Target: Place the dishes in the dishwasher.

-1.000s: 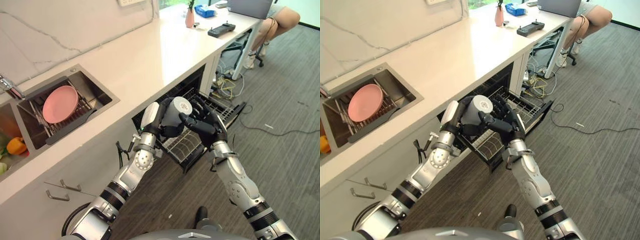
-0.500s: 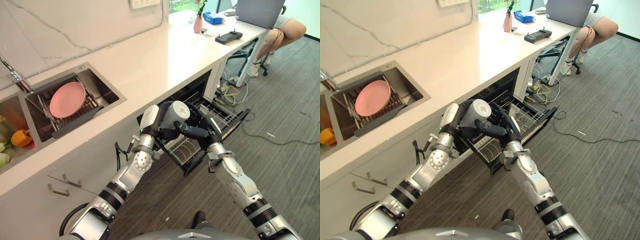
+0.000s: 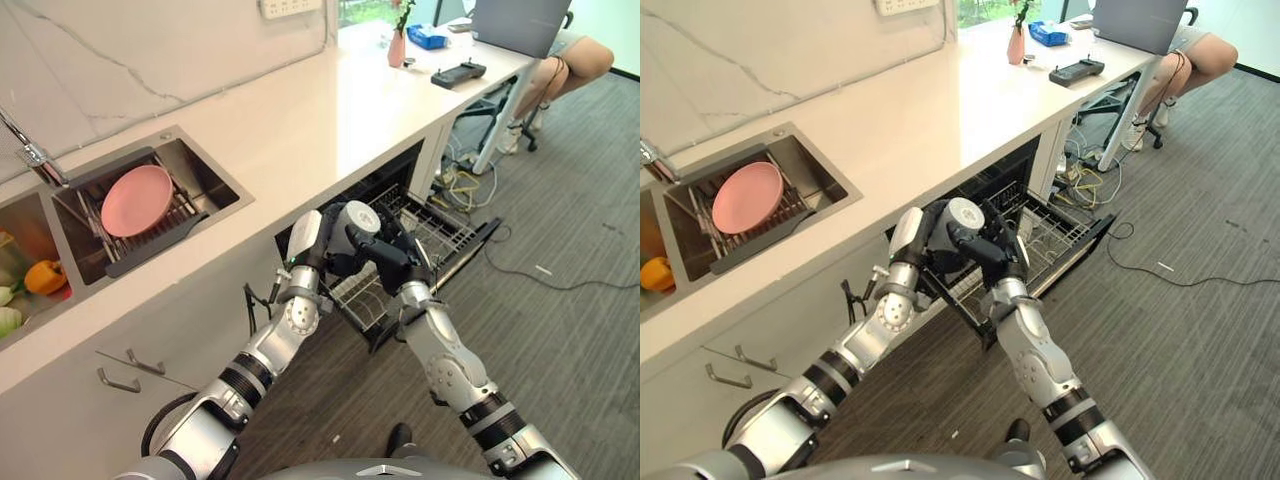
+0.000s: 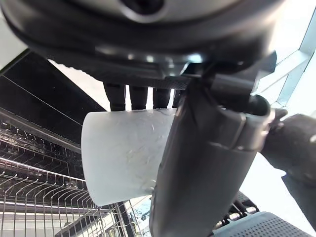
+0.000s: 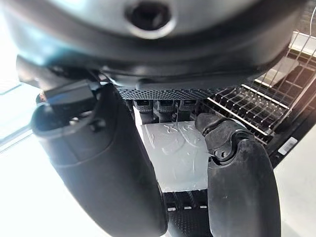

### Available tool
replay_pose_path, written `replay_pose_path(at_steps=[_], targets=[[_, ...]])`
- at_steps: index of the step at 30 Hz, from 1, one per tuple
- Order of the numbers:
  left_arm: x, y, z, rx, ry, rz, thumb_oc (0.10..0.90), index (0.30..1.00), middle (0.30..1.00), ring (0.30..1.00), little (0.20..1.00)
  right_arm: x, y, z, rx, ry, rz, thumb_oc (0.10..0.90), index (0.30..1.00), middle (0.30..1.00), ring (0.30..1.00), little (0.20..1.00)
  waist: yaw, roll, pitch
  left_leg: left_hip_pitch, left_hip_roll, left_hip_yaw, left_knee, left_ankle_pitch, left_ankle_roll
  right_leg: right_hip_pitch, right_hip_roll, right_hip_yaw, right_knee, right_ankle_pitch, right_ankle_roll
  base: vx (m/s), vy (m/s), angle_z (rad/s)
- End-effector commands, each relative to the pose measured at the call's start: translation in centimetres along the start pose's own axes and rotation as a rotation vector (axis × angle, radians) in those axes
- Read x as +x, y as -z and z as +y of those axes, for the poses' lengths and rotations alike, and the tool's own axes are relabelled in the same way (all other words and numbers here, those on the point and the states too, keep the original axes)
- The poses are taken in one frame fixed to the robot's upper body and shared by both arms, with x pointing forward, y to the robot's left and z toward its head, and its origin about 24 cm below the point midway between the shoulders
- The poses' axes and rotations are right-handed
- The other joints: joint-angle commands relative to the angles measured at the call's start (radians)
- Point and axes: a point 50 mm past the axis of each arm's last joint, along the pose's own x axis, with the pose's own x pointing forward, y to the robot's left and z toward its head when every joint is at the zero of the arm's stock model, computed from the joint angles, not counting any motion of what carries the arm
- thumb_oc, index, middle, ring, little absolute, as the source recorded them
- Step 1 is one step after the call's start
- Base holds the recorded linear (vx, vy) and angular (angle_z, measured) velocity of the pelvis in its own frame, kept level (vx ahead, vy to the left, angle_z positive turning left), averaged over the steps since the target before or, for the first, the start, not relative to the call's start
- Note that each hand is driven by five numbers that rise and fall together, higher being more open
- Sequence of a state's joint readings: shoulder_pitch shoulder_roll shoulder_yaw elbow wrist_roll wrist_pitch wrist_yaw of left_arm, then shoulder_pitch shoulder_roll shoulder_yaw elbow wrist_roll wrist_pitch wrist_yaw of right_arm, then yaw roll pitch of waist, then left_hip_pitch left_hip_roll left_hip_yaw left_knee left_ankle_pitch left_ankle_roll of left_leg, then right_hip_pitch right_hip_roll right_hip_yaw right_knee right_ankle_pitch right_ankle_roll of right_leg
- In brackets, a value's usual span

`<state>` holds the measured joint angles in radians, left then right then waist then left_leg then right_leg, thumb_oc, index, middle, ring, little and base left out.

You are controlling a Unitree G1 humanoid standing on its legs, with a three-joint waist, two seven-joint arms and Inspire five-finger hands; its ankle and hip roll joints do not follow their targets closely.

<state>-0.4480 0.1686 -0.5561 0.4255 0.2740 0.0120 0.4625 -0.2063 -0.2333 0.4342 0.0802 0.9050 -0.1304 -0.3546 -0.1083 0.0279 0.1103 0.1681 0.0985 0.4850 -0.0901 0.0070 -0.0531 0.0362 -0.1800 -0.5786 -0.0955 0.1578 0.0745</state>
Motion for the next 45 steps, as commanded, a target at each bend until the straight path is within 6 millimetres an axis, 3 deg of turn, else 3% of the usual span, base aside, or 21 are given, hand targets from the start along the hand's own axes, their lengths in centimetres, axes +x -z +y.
replay_pose_path(at_steps=[1,11,17,24,25,26,27,31,38,45], targets=[[2.8,-8.6,-2.2,-0.015,0.053,-0.318,0.400,0.300,0.300,0.300,0.300,1.0,-3.9,11.0,0.121,-0.385,-0.212,0.800,0.900,0.900,0.900,0.900,0.011,-0.041,-0.055,0.063,-0.049,0.028,0.006,-0.076,-0.005,-0.027,-0.036,-0.015,0.027,-0.026,0.097,-0.05,0.019,0.00],[2.9,-10.1,-3.6,0.024,0.081,-0.373,0.400,0.300,0.300,0.300,0.300,2.9,-2.5,11.2,-0.070,-0.294,-0.190,0.800,0.900,0.900,0.900,0.900,0.023,-0.043,-0.058,0.064,-0.043,0.012,0.007,-0.074,-0.004,-0.020,-0.033,-0.018,0.028,-0.033,0.093,0.00,0.001,0.00],[2.9,-11.2,-3.8,-0.025,0.078,-0.402,0.400,0.300,0.300,0.300,0.300,4.2,-2.8,11.2,-0.160,-0.214,-0.247,0.800,0.900,0.900,0.900,0.900,0.027,-0.040,-0.057,0.061,-0.042,0.006,0.008,-0.072,-0.002,-0.020,-0.035,-0.020,0.032,-0.035,0.092,0.00,0.000,0.00],[2.6,-12.3,-3.8,-0.013,0.087,-0.471,0.400,0.300,0.300,0.300,0.300,5.1,-2.3,10.0,-0.194,-0.133,-0.221,0.800,0.900,0.900,0.900,0.900,0.030,-0.036,-0.059,0.068,-0.043,-0.004,0.007,-0.077,0.000,-0.012,-0.037,-0.021,0.033,-0.039,0.092,0.01,0.001,0.05],[2.6,-12.4,-3.7,-0.017,0.087,-0.476,0.400,0.300,0.300,0.300,0.300,5.2,-2.4,10.0,-0.196,-0.137,-0.225,0.573,0.559,0.559,0.559,0.559,0.031,-0.036,-0.060,0.068,-0.044,-0.005,0.008,-0.077,0.000,-0.011,-0.037,-0.021,0.033,-0.040,0.092,0.00,0.000,0.00],[2.6,-12.4,-3.7,-0.018,0.087,-0.476,0.400,0.300,0.300,0.300,0.300,5.2,-2.4,10.0,-0.196,-0.137,-0.225,0.518,0.476,0.476,0.476,0.476,0.031,-0.035,-0.059,0.069,-0.043,-0.006,0.008,-0.077,0.000,-0.011,-0.037,-0.021,0.034,-0.040,0.092,0.00,0.000,0.00],[2.6,-12.4,-3.7,-0.022,0.086,-0.479,0.400,0.300,0.300,0.300,0.300,5.2,-2.5,9.9,-0.199,-0.138,-0.229,0.400,0.300,0.300,0.300,0.300,0.031,-0.035,-0.059,0.068,-0.044,-0.007,0.008,-0.077,0.000,-0.010,-0.038,-0.021,0.034,-0.040,0.092,0.00,0.000,0.00],[2.5,-12.6,-3.8,-0.032,0.096,-0.489,0.400,0.300,0.300,0.300,0.300,5.4,-2.9,9.6,-0.210,-0.127,-0.252,0.400,0.300,0.300,0.300,0.300,0.030,-0.033,-0.059,0.068,-0.045,-0.012,0.007,-0.078,0.002,-0.009,-0.039,-0.021,0.034,-0.041,0.093,0.00,0.000,0.00],[2.1,-13.1,-4.2,-0.065,0.079,-0.515,0.400,0.300,0.300,0.300,0.300,5.1,-5.7,9.8,-0.207,-0.053,-0.448,0.400,0.300,0.300,0.300,0.300,0.027,-0.025,-0.057,0.070,-0.047,-0.017,0.007,-0.083,0.007,-0.008,-0.042,-0.026,0.037,-0.046,0.094,0.00,0.002,0.00],[2.0,-13.1,-4.5,-0.071,0.086,-0.511,0.400,0.300,0.300,0.300,0.300,4.8,-7.2,9.8,-0.209,-0.005,-0.537,0.400,0.300,0.300,0.300,0.300,0.027,-0.023,-0.057,0.076,-0.048,-0.024,0.008,-0.089,0.010,-0.002,-0.043,-0.026,0.042,-0.054,0.092,0.01,0.002,0.01]])
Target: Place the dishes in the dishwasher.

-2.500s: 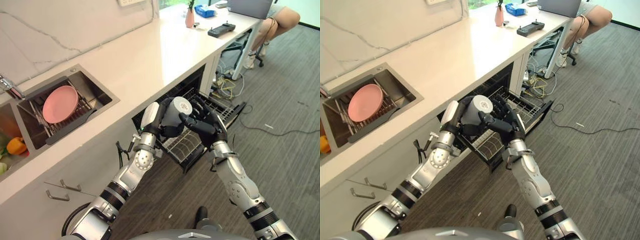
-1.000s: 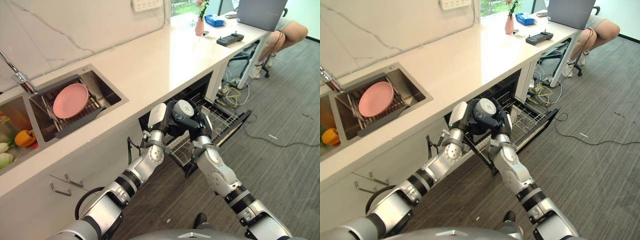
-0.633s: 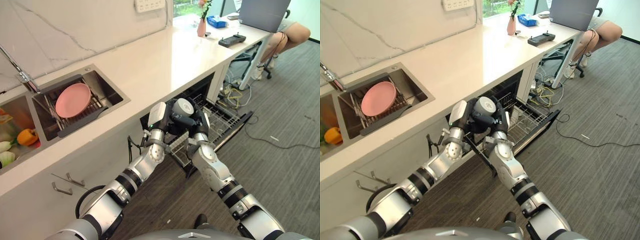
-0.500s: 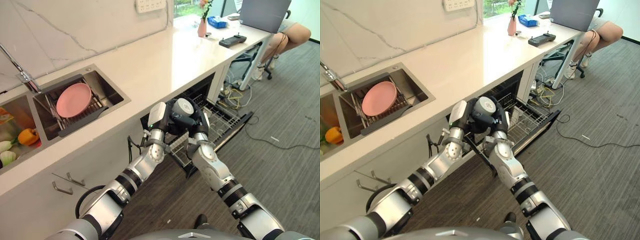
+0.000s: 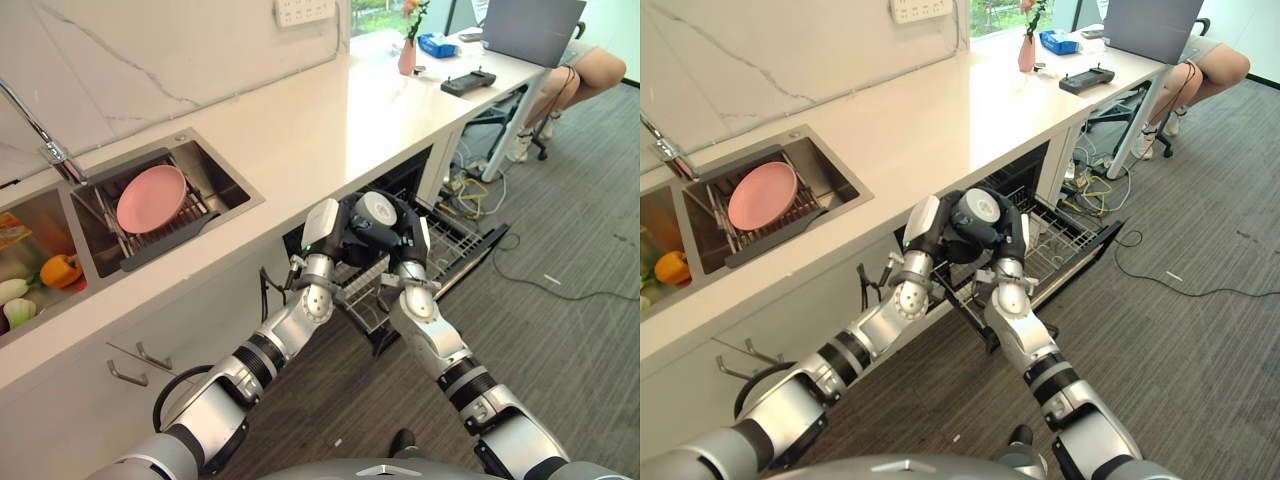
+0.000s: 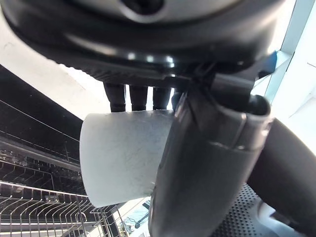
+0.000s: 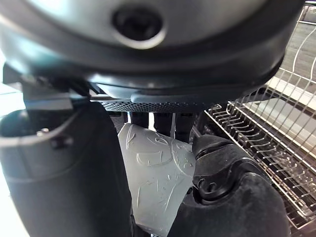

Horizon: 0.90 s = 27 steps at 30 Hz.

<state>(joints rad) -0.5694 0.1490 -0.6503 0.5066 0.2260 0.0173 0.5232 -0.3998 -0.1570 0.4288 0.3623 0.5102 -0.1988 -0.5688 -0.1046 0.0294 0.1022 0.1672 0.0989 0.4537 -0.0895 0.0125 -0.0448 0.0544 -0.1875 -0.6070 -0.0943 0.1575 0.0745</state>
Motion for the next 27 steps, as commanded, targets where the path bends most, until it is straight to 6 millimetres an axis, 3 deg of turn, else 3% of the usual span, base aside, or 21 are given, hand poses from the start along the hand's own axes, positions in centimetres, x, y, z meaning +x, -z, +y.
replay_pose_path(at_steps=[1,2,3,4,5,6,7,8,9,10,11,15,18,19,20,27], targets=[[1.0,-11.0,-3.3,-0.092,0.076,-0.454,0.425,0.338,0.338,0.338,0.338,1.4,-9.4,6.4,0.185,-0.100,-0.378,0.400,0.300,0.300,0.300,0.300,0.023,-0.024,-0.050,0.078,-0.049,0.007,0.008,-0.095,0.003,-0.020,-0.036,0.002,0.041,-0.055,0.092,0.00,0.000,0.00],[1.0,-11.0,-3.1,-0.086,0.070,-0.461,0.576,0.564,0.564,0.564,0.564,1.5,-10.1,6.1,0.170,-0.072,-0.417,0.400,0.300,0.300,0.300,0.300,0.024,-0.022,-0.051,0.080,-0.049,0.007,0.008,-0.098,0.004,-0.018,-0.036,0.004,0.043,-0.058,0.092,0.00,0.000,0.00],[1.0,-11.1,-3.1,-0.086,0.070,-0.462,0.571,0.556,0.556,0.556,0.556,1.5,-10.2,6.1,0.169,-0.071,-0.418,0.400,0.300,0.300,0.300,0.300,0.024,-0.022,-0.050,0.081,-0.049,0.008,0.008,-0.098,0.004,-0.018,-0.036,0.004,0.043,-0.058,0.092,0.00,0.000,0.00],[1.1,-11.1,-3.0,-0.083,0.068,-0.466,0.493,0.439,0.439,0.439,0.439,1.5,-10.5,5.9,0.170,-0.064,-0.434,0.400,0.300,0.300,0.300,0.300,0.024,-0.022,-0.050,0.082,-0.049,0.008,0.008,-0.098,0.004,-0.018,-0.036,0.004,0.044,-0.059,0.091,0.00,0.000,0.00],[1.1,-11.1,-2.8,-0.081,0.060,-0.469,0.497,0.446,0.446,0.446,0.446,1.5,-11.1,5.7,0.168,-0.047,-0.464,0.400,0.300,0.300,0.300,0.300,0.025,-0.021,-0.050,0.084,-0.049,0.009,0.009,-0.100,0.004,-0.017,-0.036,0.005,0.045,-0.061,0.091,0.00,0.000,0.00],[1.2,-11.1,-2.7,-0.082,0.056,-0.472,0.554,0.531,0.531,0.531,0.531,1.5,-11.6,5.6,0.161,-0.037,-0.489,0.400,0.300,0.300,0.300,0.300,0.026,-0.021,-0.050,0.086,-0.049,0.008,0.009,-0.100,0.004,-0.016,-0.035,0.005,0.046,-0.063,0.091,0.00,0.000,0.00],[1.2,-11.1,-2.5,-0.084,0.049,-0.474,0.733,0.799,0.799,0.799,0.799,1.5,-12.3,5.4,0.146,-0.026,-0.525,0.400,0.300,0.300,0.300,0.300,0.027,-0.020,-0.051,0.088,-0.049,0.007,0.009,-0.101,0.005,-0.015,-0.035,0.006,0.047,-0.065,0.090,0.00,0.000,0.00],[1.3,-11.1,-2.3,-0.086,0.044,-0.475,0.750,0.825,0.825,0.825,0.825,1.6,-12.9,5.1,0.105,-0.012,-0.564,0.400,0.300,0.300,0.300,0.300,0.027,-0.020,-0.052,0.089,-0.049,0.006,0.010,-0.101,0.006,-0.014,-0.034,0.007,0.047,-0.066,0.089,0.00,0.000,0.00],[1.3,-11.2,-2.3,-0.086,0.044,-0.476,0.800,0.900,0.900,0.900,0.900,1.6,-12.9,5.1,0.102,-0.010,-0.567,0.400,0.300,0.300,0.300,0.300,0.028,-0.019,-0.051,0.090,-0.049,0.006,0.010,-0.101,0.006,-0.014,-0.034,0.007,0.047,-0.066,0.089,0.00,0.000,0.00],[1.5,-11.1,-1.8,-0.072,0.051,-0.487,0.800,0.900,0.900,0.900,0.900,1.8,-14.8,3.8,-0.093,0.049,-0.717,0.400,0.300,0.300,0.300,0.300,0.026,-0.019,-0.054,0.092,-0.049,0.003,0.012,-0.103,0.006,-0.011,-0.034,0.007,0.049,-0.070,0.089,0.00,0.000,0.00],[1.8,-11.3,-1.3,-0.060,0.051,-0.504,0.800,0.900,0.900,0.900,0.900,1.6,-15.7,3.2,-0.137,0.082,-0.778,0.400,0.300,0.300,0.300,0.300,0.027,-0.016,-0.055,0.093,-0.047,0.002,0.014,-0.104,0.006,-0.010,-0.034,0.007,0.049,-0.073,0.089,0.00,0.000,0.00],[2.6,-11.6,0.7,0.025,0.012,-0.549,0.800,0.900,0.900,0.900,0.900,1.1,-18.6,1.8,-0.140,0.152,-0.909,0.400,0.300,0.300,0.300,0.300,0.029,-0.006,-0.056,0.097,-0.046,-0.001,0.018,-0.107,0.005,-0.004,-0.034,0.006,0.051,-0.077,0.090,0.01,-0.008,0.05],[2.6,-11.6,0.7,0.026,0.012,-0.550,0.800,0.900,0.900,0.900,0.900,1.1,-18.6,1.8,-0.140,0.153,-0.909,0.400,0.300,0.300,0.300,0.300,0.029,-0.007,-0.055,0.098,-0.046,-0.001,0.018,-0.107,0.005,-0.003,-0.034,0.006,0.051,-0.077,0.090,0.00,-0.001,0.02],[3.2,-12.2,2.3,0.070,-0.014,-0.589,0.800,0.900,0.900,0.900,0.900,0.6,-21.2,0.1,-0.161,0.223,-1.023,0.400,0.300,0.300,0.300,0.300,0.028,-0.002,-0.070,0.101,-0.046,-0.003,0.017,-0.107,0.005,0.000,-0.032,0.008,0.050,-0.080,0.092,0.00,0.000,0.00],[3.2,-12.8,3.1,0.072,-0.020,-0.613,0.800,0.900,0.900,0.900,0.900,0.3,-21.9,-0.4,-0.176,0.249,-1.058,0.400,0.300,0.300,0.300,0.300,0.033,0.001,-0.062,0.100,-0.044,-0.006,0.016,-0.106,0.004,0.000,-0.030,0.006,0.050,-0.080,0.092,0.00,0.000,0.00],[2.6,-13.8,5.3,0.010,-0.058,-0.686,0.800,0.900,0.900,0.900,0.900,-0.2,-23.5,-3.7,-0.207,0.395,-1.131,0.400,0.300,0.300,0.300,0.300,0.039,0.000,-0.057,0.100,-0.040,-0.017,0.009,-0.101,0.002,0.008,-0.024,0.002,0.048,-0.085,0.092,0.00,-0.011,0.06]])
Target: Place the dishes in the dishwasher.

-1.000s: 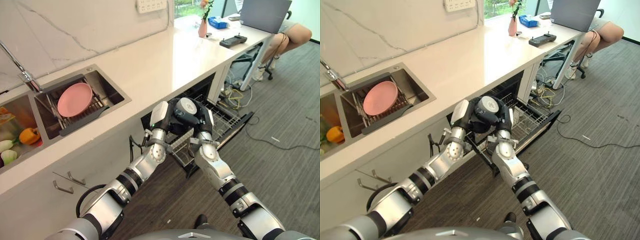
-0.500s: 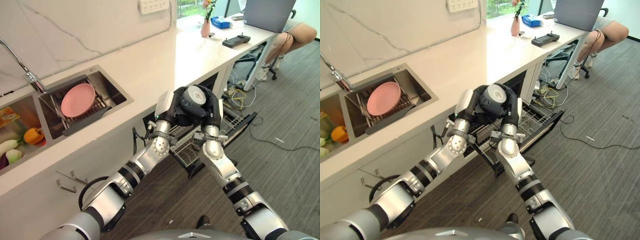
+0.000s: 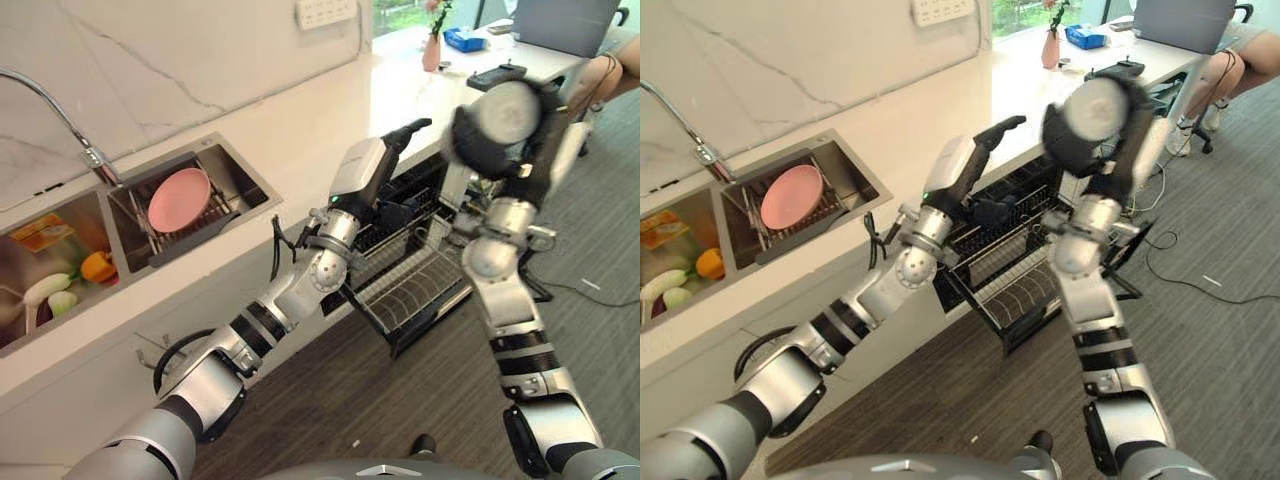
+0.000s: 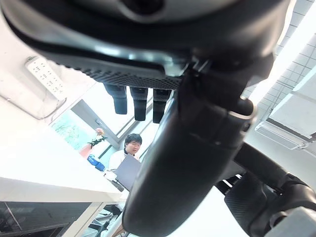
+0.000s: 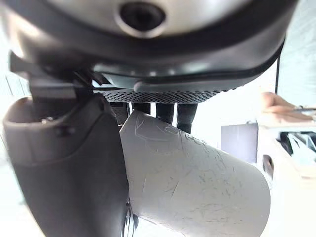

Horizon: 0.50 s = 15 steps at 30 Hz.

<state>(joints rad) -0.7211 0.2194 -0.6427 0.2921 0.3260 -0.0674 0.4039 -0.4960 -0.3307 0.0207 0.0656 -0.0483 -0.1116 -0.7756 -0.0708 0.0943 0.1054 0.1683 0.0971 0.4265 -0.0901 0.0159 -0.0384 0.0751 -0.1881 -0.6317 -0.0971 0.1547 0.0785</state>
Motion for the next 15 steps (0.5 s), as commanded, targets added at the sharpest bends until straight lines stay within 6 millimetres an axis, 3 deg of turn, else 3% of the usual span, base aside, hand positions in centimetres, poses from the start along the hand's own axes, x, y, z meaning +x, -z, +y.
replay_pose_path(at_steps=[1,6,8,9,12,13,14,15], targets=[[2.3,-5.1,1.9,-0.088,-0.063,-0.260,0.800,0.900,0.900,0.900,0.900,3.8,-7.8,0.4,0.150,0.077,-0.370,0.400,0.300,0.300,0.300,0.300,0.008,-0.065,-0.061,0.098,-0.038,0.008,0.009,-0.103,-0.005,-0.011,-0.023,0.024,0.051,-0.083,0.087,0.00,0.000,0.00],[-0.4,-4.2,2.4,-0.344,0.002,-0.222,0.800,0.900,0.900,0.900,0.900,3.6,-4.9,-1.6,0.060,0.056,-0.293,0.400,0.300,0.300,0.300,0.300,0.020,-0.066,-0.054,0.092,-0.033,0.003,0.009,-0.098,-0.010,-0.006,-0.020,0.014,0.048,-0.083,0.086,0.00,-0.007,0.00],[-3.5,-2.1,1.3,-0.628,0.102,-0.088,0.800,0.900,0.900,0.900,0.900,3.0,-2.6,-1.7,0.016,-0.028,-0.191,0.400,0.300,0.300,0.300,0.300,0.036,-0.069,-0.044,0.087,-0.028,0.004,0.009,-0.094,-0.013,-0.001,-0.021,0.001,0.046,-0.082,0.084,0.00,0.000,0.00],[-3.7,-2.0,1.4,-0.640,0.110,-0.081,0.800,0.900,0.900,0.900,0.900,2.9,-2.5,-1.8,0.015,-0.033,-0.185,0.400,0.300,0.300,0.300,0.300,0.036,-0.069,-0.049,0.087,-0.028,0.004,0.009,-0.094,-0.014,0.000,-0.021,0.001,0.045,-0.082,0.084,0.00,0.000,0.00],[-7.6,1.1,-0.5,-0.886,0.190,0.153,0.800,0.900,0.900,0.900,0.900,2.0,0.7,-2.3,-0.109,-0.139,-0.064,0.400,0.300,0.300,0.300,0.300,0.048,-0.071,-0.038,0.079,-0.024,-0.001,0.009,-0.089,-0.017,0.001,-0.020,-0.011,0.047,-0.084,0.081,-0.01,-0.012,0.08],[-10.1,2.7,-1.2,-0.946,0.237,0.268,0.800,0.900,0.900,0.900,0.900,1.5,2.6,-2.7,-0.161,-0.194,0.019,0.400,0.300,0.300,0.300,0.300,0.056,-0.074,-0.036,0.073,-0.021,-0.004,0.009,-0.085,-0.020,0.004,-0.020,-0.019,0.046,-0.086,0.078,-0.03,-0.023,0.20],[-10.3,2.8,-1.2,-0.950,0.240,0.272,0.800,0.900,0.900,0.900,0.900,1.4,2.7,-2.7,-0.160,-0.198,0.023,0.400,0.300,0.300,0.300,0.300,0.054,-0.074,-0.040,0.073,-0.021,-0.005,0.008,-0.085,-0.021,0.005,-0.020,-0.020,0.045,-0.086,0.078,-0.01,-0.029,0.26],[-12.2,4.1,-1.8,-1.012,0.237,0.380,0.800,0.900,0.900,0.900,0.900,1.0,3.7,-2.7,-0.193,-0.246,0.065,0.400,0.300,0.300,0.300,0.300,0.057,-0.077,-0.038,0.071,-0.018,-0.005,0.008,-0.082,-0.023,0.008,-0.019,-0.025,0.043,-0.087,0.075,-0.01,-0.018,0.20]])
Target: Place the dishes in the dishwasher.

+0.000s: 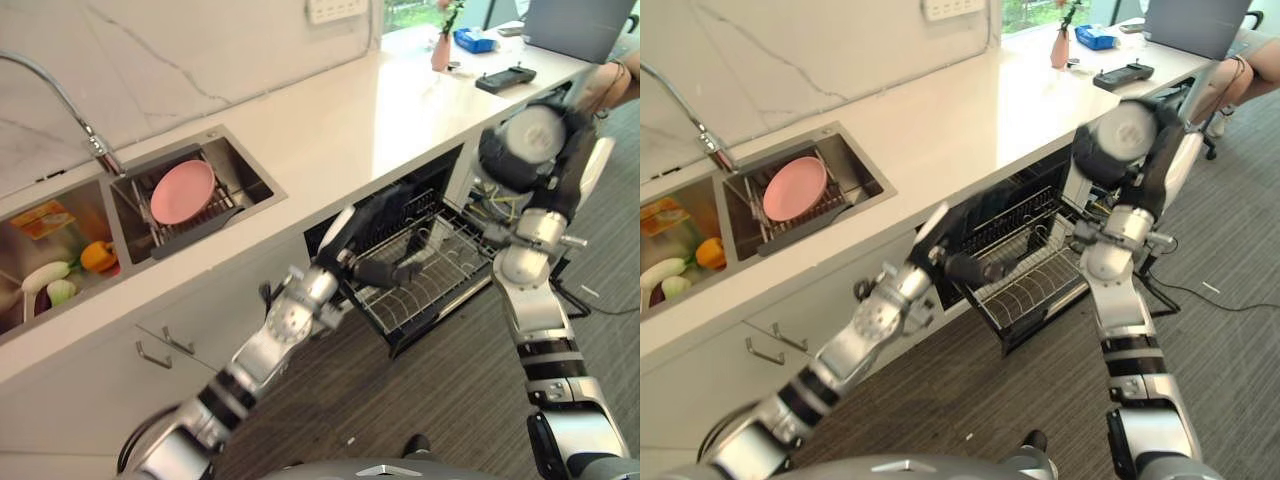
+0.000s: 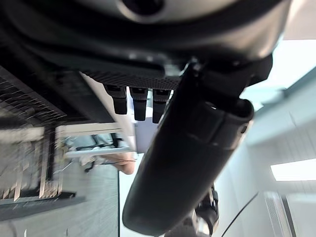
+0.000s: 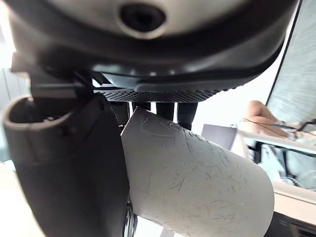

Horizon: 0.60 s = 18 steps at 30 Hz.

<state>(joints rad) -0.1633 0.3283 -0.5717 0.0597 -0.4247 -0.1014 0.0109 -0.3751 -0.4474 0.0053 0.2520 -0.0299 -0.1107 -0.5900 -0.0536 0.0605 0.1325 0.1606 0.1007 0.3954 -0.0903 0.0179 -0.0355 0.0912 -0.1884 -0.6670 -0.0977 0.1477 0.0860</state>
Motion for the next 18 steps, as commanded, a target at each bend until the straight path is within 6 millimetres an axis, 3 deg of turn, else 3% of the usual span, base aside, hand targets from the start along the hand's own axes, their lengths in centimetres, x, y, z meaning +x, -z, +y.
replay_pose_path(at_steps=[1,2,6,7,10,15,16,18], targets=[[-0.6,0.1,1.0,-0.169,0.024,0.009,0.800,0.900,0.900,0.900,0.900,1.5,-2.2,0.4,0.035,-0.098,-0.094,0.400,0.300,0.300,0.300,0.300,0.048,-0.046,-0.059,0.076,-0.019,0.026,0.010,-0.081,-0.028,-0.008,-0.018,0.005,0.044,-0.081,0.066,-0.02,-0.029,0.17],[-2.3,1.7,1.9,-0.159,0.021,0.089,0.800,0.900,0.900,0.900,0.900,1.4,-0.6,0.7,-0.002,-0.163,-0.036,0.400,0.300,0.300,0.300,0.300,0.054,-0.044,-0.060,0.070,-0.014,0.022,0.009,-0.074,-0.032,-0.003,-0.015,-0.005,0.041,-0.082,0.064,-0.02,-0.022,0.09],[-2.5,1.8,1.9,-0.158,0.018,0.092,0.800,0.900,0.900,0.900,0.900,1.3,-0.5,0.9,0.001,-0.169,-0.035,0.400,0.300,0.300,0.300,0.300,0.048,-0.046,-0.063,0.069,-0.014,0.020,0.009,-0.073,-0.033,-0.003,-0.015,-0.006,0.040,-0.081,0.063,0.00,-0.009,0.16],[-6.1,5.3,4.7,0.022,-0.062,0.287,0.800,0.900,0.900,0.900,0.900,0.6,1.8,1.4,-0.071,-0.307,0.042,0.400,0.300,0.300,0.300,0.300,0.081,-0.049,-0.058,0.059,0.002,0.016,0.009,-0.060,-0.046,0.004,-0.007,-0.020,0.034,-0.088,0.060,0.00,-0.023,0.11],[-8.6,7.3,6.1,0.273,-0.088,0.417,0.800,0.900,0.900,0.900,0.900,0.5,2.8,1.9,-0.107,-0.361,0.085,0.400,0.300,0.300,0.300,0.300,0.096,-0.054,-0.062,0.038,0.010,0.001,0.009,-0.046,-0.056,0.004,-0.005,-0.039,0.026,-0.093,0.055,0.01,-0.036,0.23],[-12.6,10.9,7.0,0.541,-0.080,0.628,0.800,0.900,0.900,0.900,0.900,1.0,4.4,1.8,-0.183,-0.345,0.147,0.400,0.300,0.300,0.300,0.300,0.149,-0.054,-0.046,-0.011,0.021,-0.031,0.010,-0.023,-0.070,-0.006,-0.007,-0.080,0.023,-0.102,0.052,0.00,-0.033,0.23],[-12.5,10.9,6.9,0.548,-0.079,0.626,0.800,0.900,0.900,0.900,0.900,1.1,4.4,1.8,-0.182,-0.343,0.147,0.400,0.300,0.300,0.300,0.300,0.149,-0.055,-0.047,-0.013,0.021,-0.033,0.010,-0.022,-0.071,-0.007,-0.007,-0.082,0.023,-0.103,0.052,-0.04,-0.037,0.37],[-14.4,12.0,7.4,0.670,-0.027,0.715,0.800,0.900,0.900,0.900,0.900,1.3,5.3,1.8,-0.184,-0.304,0.210,0.400,0.300,0.300,0.300,0.300,0.170,-0.044,-0.030,-0.038,0.025,-0.044,0.010,-0.012,-0.077,-0.021,-0.011,-0.098,0.025,-0.106,0.052,-0.03,-0.021,0.33]])
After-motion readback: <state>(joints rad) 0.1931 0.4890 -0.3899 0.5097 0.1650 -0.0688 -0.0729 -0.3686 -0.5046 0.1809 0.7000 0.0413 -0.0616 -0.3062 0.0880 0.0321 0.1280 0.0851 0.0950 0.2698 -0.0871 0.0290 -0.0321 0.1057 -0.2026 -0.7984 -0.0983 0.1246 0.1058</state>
